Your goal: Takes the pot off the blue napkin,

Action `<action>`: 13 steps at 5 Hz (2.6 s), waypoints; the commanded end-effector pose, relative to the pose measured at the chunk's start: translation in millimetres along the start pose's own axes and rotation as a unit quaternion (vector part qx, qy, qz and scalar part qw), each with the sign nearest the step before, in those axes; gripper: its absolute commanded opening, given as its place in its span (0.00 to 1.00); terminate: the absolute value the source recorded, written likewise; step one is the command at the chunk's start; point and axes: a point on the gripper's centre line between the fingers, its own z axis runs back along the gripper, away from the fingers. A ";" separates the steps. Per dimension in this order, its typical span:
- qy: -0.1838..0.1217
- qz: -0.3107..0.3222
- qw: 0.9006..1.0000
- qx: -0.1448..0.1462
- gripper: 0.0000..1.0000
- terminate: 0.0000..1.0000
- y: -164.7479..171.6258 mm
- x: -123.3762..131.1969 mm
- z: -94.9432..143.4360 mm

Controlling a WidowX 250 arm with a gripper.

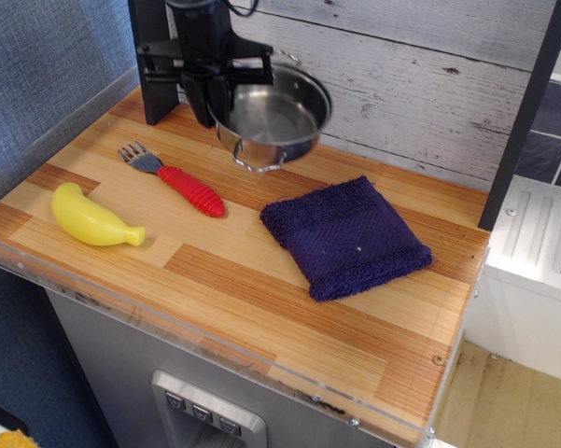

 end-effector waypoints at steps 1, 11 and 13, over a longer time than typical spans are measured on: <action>-0.009 0.053 0.999 -0.005 0.00 0.00 12.7 5.8 -10.7; 0.008 0.092 0.996 0.010 1.00 0.00 2.3 11.3 -4.8; -0.016 0.080 0.997 -0.014 1.00 0.00 -2.2 16.0 46.6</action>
